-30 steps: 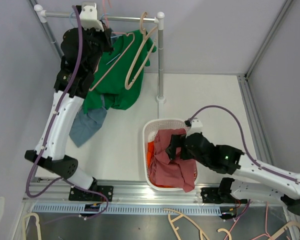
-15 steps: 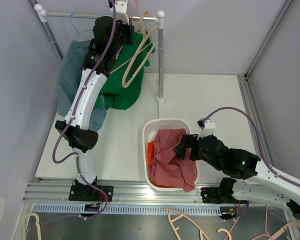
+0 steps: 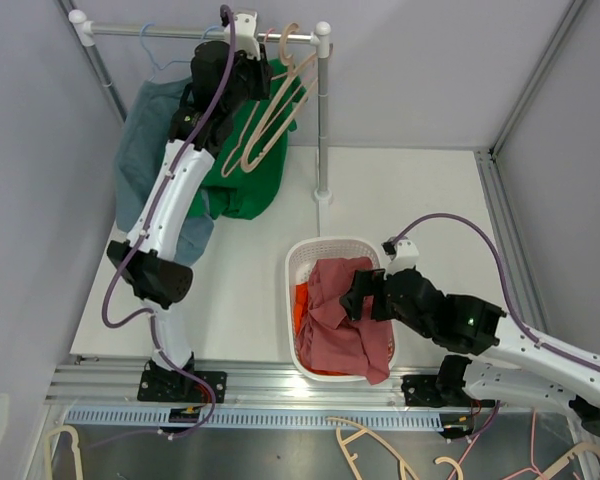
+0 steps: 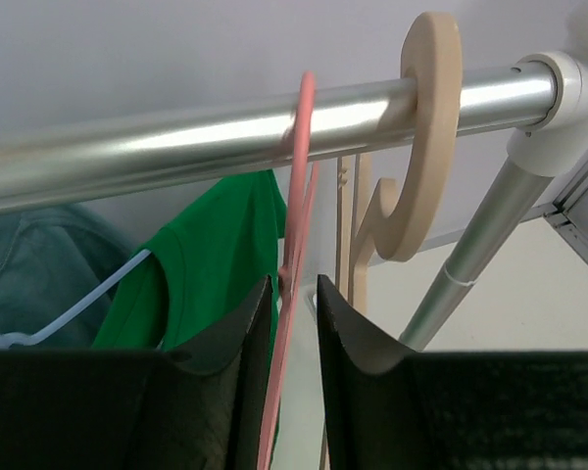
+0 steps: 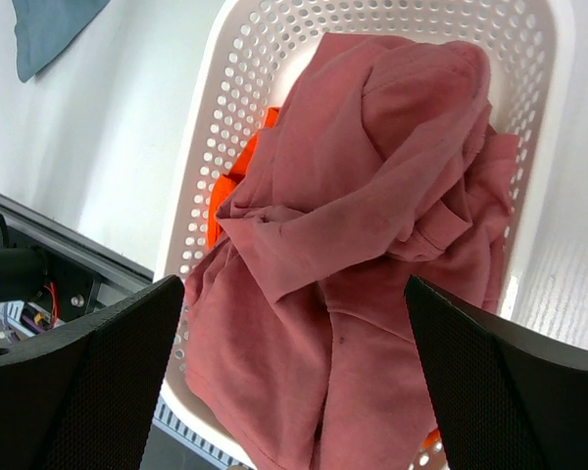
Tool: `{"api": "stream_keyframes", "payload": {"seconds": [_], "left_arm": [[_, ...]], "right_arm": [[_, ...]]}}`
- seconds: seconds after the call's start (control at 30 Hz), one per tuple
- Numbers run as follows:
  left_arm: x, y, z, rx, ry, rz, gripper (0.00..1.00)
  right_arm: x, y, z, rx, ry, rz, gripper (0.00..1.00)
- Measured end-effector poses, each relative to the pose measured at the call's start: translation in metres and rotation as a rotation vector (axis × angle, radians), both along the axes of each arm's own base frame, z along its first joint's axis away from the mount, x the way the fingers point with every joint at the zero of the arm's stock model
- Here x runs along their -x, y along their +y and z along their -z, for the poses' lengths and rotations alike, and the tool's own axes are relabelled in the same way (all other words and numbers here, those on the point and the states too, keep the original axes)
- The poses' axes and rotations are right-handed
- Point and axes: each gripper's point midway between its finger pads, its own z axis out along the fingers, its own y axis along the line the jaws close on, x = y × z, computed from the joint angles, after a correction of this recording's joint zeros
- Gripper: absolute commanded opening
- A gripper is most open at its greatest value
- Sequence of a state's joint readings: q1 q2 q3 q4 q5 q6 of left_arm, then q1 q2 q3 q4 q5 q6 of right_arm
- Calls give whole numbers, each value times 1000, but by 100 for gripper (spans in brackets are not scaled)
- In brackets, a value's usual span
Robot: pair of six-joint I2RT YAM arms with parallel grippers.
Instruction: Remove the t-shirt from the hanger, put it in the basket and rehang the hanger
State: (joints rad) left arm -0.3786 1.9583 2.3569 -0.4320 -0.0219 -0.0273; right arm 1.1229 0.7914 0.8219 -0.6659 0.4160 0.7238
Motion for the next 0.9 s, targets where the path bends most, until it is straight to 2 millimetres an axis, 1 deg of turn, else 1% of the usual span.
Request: {"api": "stream_keyframes", "payload": {"seconds": [0.07,0.1,0.17,0.2,0.27,0.3,0.37,0.4,0.5,0.6,0.7,0.77,0.9], "left_arm": [[7,7,-1,5,9,-6,34],[11,11,-3,9,11,-10,39],[21,24,-13,23,4,-27,45],[27,33,-19,31,-5,-39,54],[39,50,-33,48,-30,-63,62],[45,58,-38,57,-37,-75,71],[55,78,-52,83,-60,-109,78],[57,86,-58,97,-74,-120,83],[56,109,-69,138,-97,-138,89],[46,127,-61,160,-76,-152,92],[30,138,-43,170,-32,-154,93],[22,140,-29,178,1,-144,93],[8,138,-9,192,52,-113,92]], "right_arm": [[-1,4,2,3,4,-8,99],[-1,6,3,4,7,-12,100],[-1,10,5,10,9,-21,99],[-1,11,6,13,11,-27,99],[-2,15,8,17,13,-38,99],[-2,16,9,20,15,-42,99],[-2,19,10,28,17,-50,100],[-2,20,10,33,16,-55,99],[-2,22,10,40,13,-66,100],[-3,23,7,37,7,-72,99],[-4,26,5,33,1,-75,100],[-5,27,7,39,2,-79,99],[-7,30,11,52,7,-80,100]]}}
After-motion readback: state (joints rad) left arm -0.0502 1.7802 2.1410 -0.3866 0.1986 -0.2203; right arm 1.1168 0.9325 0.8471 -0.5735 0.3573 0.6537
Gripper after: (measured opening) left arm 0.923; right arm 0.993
